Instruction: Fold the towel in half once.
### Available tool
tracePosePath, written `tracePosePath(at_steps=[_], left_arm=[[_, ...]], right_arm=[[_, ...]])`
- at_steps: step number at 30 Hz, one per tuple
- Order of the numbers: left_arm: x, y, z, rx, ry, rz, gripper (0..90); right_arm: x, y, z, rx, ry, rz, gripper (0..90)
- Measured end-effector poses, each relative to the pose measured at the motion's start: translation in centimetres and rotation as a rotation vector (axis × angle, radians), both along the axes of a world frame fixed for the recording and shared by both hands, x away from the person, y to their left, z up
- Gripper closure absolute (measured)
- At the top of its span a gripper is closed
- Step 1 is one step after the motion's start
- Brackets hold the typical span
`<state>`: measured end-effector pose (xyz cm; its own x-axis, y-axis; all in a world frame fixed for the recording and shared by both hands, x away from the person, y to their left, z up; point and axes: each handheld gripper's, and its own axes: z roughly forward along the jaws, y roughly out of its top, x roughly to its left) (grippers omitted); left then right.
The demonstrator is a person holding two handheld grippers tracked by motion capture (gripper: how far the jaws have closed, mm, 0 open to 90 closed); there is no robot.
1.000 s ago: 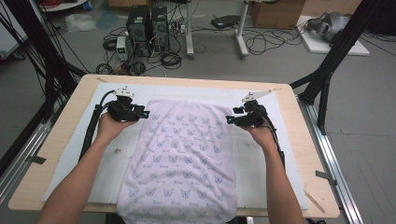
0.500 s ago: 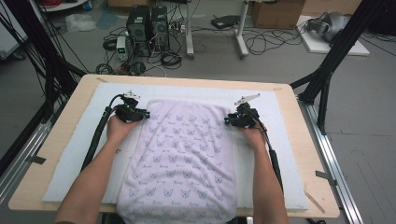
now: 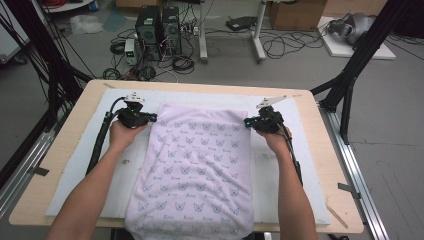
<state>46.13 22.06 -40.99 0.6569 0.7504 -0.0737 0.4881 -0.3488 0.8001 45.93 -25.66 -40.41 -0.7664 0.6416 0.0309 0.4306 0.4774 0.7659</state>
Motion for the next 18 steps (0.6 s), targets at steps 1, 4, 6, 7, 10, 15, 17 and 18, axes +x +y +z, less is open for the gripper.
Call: tracePosePath(at_steps=[1,4,6,7,10,15,17,18], left_arm=[[-0.2,0.3,0.4,-0.007,-0.008,-0.006,88.3],[-1.3,1.0,1.6,-0.019,-0.026,-0.035,88.3],[-2.4,1.4,2.0,-0.043,-0.038,-0.054,88.3],[-3.0,1.6,2.1,-0.054,-0.039,-0.06,88.3],[-5.1,2.1,2.0,-0.081,-0.047,-0.079,88.3],[-8.8,3.0,1.2,-0.082,-0.051,-0.116,88.3],[-10.4,3.5,0.6,-0.101,-0.045,-0.12,88.4],[-11.1,3.7,0.2,-0.106,-0.036,-0.123,88.4]], right_arm=[[-0.3,-0.2,0.4,0.018,-0.007,0.002,86.1],[-1.6,-0.6,1.7,0.077,-0.024,0.01,86.2],[-3.0,-0.6,2.2,0.114,-0.045,0.034,86.3],[-3.7,-0.5,2.4,0.11,-0.046,0.051,86.2],[-5.9,-0.6,2.3,0.114,-0.033,0.088,86.2],[-9.5,-1.2,1.5,0.112,-0.016,0.13,86.2],[-10.9,-1.1,0.8,0.077,-0.002,0.139,86.2],[-11.3,-1.1,0.4,0.077,0.006,0.146,86.2]])
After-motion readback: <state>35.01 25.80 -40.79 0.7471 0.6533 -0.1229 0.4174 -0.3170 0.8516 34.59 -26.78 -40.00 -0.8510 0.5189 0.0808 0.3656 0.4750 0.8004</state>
